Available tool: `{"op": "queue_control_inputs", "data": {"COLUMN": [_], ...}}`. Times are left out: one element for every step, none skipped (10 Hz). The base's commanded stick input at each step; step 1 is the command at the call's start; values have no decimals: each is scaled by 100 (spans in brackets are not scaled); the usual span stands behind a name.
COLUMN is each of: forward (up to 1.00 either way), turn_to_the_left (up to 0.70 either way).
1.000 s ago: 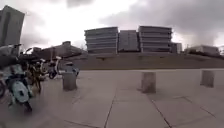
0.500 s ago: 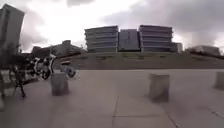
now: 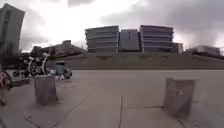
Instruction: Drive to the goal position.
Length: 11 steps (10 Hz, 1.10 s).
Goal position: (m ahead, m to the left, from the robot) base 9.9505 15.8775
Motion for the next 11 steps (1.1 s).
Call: {"op": "queue_control_inputs", "data": {"forward": [100, 100, 100, 100, 100, 100, 100, 100, 100, 100, 100], "turn_to_the_left": [-3, -3, -1, 1, 3, 5, 8, 9, 10, 10, 11]}}
